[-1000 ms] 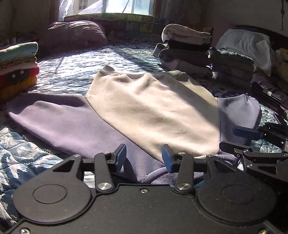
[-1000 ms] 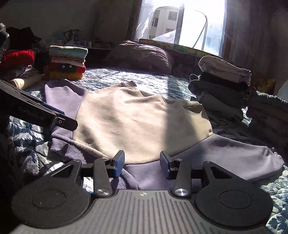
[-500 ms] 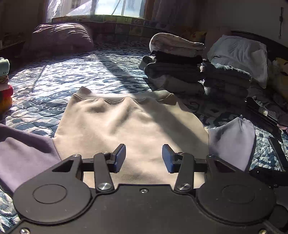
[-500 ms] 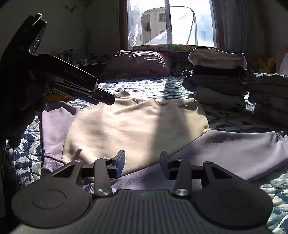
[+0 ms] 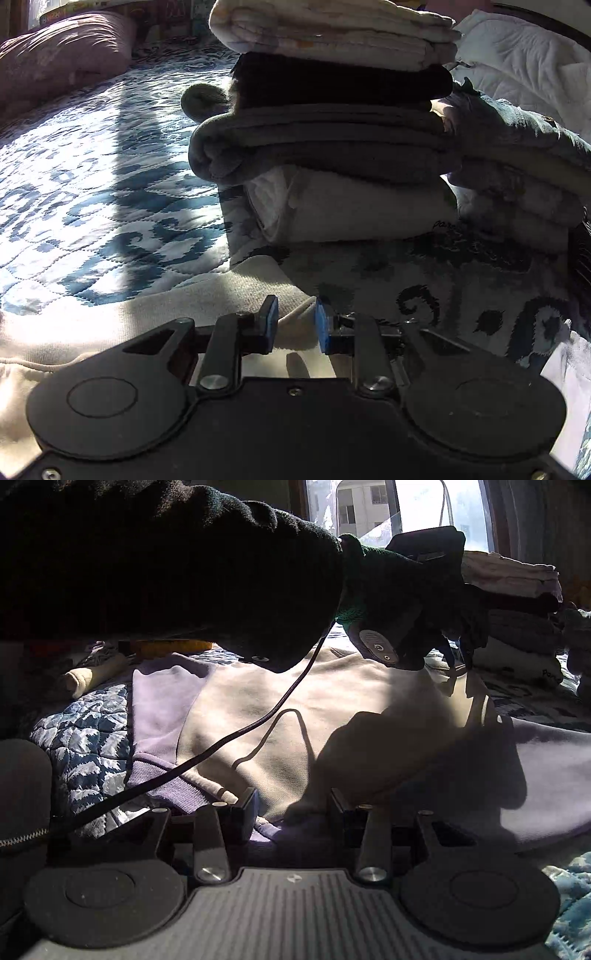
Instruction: Fold clothes
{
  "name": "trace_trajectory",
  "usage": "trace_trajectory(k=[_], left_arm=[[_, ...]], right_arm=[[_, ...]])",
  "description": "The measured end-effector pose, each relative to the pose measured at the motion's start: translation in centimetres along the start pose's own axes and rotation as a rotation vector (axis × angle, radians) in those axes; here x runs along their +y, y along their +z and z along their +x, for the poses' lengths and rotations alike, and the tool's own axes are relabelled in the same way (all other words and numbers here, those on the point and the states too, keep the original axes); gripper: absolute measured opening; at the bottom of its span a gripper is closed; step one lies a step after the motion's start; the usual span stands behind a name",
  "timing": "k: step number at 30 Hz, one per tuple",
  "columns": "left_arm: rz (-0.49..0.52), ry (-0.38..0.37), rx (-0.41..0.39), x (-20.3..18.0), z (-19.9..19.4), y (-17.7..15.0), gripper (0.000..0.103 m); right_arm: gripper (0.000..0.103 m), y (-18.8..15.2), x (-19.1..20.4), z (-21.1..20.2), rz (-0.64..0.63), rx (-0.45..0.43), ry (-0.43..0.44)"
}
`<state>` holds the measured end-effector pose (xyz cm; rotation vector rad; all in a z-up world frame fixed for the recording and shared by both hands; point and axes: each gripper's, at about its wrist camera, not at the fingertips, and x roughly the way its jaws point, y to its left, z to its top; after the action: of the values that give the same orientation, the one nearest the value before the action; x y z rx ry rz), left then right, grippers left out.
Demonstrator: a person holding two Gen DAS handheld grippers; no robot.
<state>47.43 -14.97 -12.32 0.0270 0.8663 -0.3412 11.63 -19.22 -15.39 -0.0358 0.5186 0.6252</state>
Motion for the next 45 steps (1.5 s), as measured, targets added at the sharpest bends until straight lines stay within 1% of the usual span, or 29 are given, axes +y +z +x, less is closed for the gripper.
trace_trajectory(k=[2,5,7,8,11,13,14,15,17,20,22,24,25,28,30,32,35,37,39,42,43,45], left_arm=[[-0.005,0.003,0.026,-0.2,1.6,0.4,0.023],[0.007,0.019,0.035,-0.6,2.2,0.9,0.023],[-0.005,-0.008,0.030,-0.1,1.6,1.2,0.023],[-0.028,-0.026,0.014,0.4,1.0,1.3,0.023],[-0.104,-0.079,-0.031,2.2,-1.9,1.4,0.024],[-0.132,-0.079,-0.047,3.1,-4.1,1.3,0.034],[-0.132,-0.076,-0.058,3.5,-5.2,1.2,0.038],[-0.127,-0.072,-0.070,3.8,-6.5,1.1,0.044],[-0.120,-0.064,-0.086,4.0,-8.7,0.8,0.047],[-0.125,-0.064,-0.104,4.4,-11.9,0.2,0.048],[-0.128,-0.072,-0.120,4.4,-13.8,-0.7,0.056],[-0.116,-0.080,-0.133,4.0,-15.6,-1.8,0.061],[-0.101,-0.085,-0.135,3.6,-16.1,-2.4,0.062],[-0.027,-0.094,-0.124,1.0,-17.4,-4.1,0.063],[0.037,-0.114,-0.108,-1.4,-17.7,-5.0,0.063],[0.110,-0.136,-0.092,-4.2,-17.9,-5.8,0.063],[0.237,-0.168,-0.055,-9.4,-17.0,-7.1,0.063],[0.322,-0.184,-0.028,-12.8,-16.0,-8.0,0.063],[0.443,-0.183,-0.015,-16.5,-14.9,-9.1,0.062],[0.642,-0.168,0.007,-22.3,-13.0,-11.0,0.061],[0.712,-0.154,0.017,-24.1,-12.2,-11.7,0.061],[0.815,-0.119,0.031,-27.0,-10.9,-13.0,0.060]], right_arm=[[0.042,-0.3,-0.1,0.1,0.002,-0.005,0.005],[0.042,-0.5,-0.1,0.1,-0.004,-0.009,0.010],[0.043,-0.4,-0.3,0.1,-0.006,-0.007,0.017],[0.042,-0.4,-0.3,0.1,-0.007,-0.006,0.020],[0.042,-0.3,-0.2,0.1,-0.011,-0.002,0.018],[0.042,-0.2,-0.3,-0.1,0.004,-0.003,0.020],[0.042,-0.1,-0.4,-0.3,0.011,-0.005,0.019],[0.041,0.0,-0.5,-0.5,0.018,-0.008,0.014],[0.041,0.1,-1.0,-1.2,0.045,-0.029,0.004],[0.041,0.3,-2.4,-2.8,0.123,-0.082,-0.027],[0.042,0.3,-3.8,-3.8,0.186,-0.112,-0.063],[0.042,0.0,-5.3,-4.5,0.263,-0.132,-0.112],[0.042,-0.3,-6.5,-5.0,0.327,-0.144,-0.143],[0.044,-1.6,-9.9,-5.9,0.518,-0.151,-0.223],[0.042,-2.6,-11.7,-6.4,0.620,-0.153,-0.264],[0.042,-3.5,-12.7,-7.0,0.694,-0.165,-0.299],[0.042,-4.7,-13.4,-7.7,0.772,-0.191,-0.308],[0.042,-5.2,-13.1,-7.9,0.770,-0.197,-0.319],[0.042,-5.5,-12.5,-7.6,0.724,-0.193,-0.337],[0.044,-5.3,-11.1,-6.9,0.604,-0.165,-0.378],[0.046,-5.2,-10.6,-6.6,0.561,-0.155,-0.390],[0.051,-5.1,-9.5,-6.1,0.474,-0.136,-0.414]])
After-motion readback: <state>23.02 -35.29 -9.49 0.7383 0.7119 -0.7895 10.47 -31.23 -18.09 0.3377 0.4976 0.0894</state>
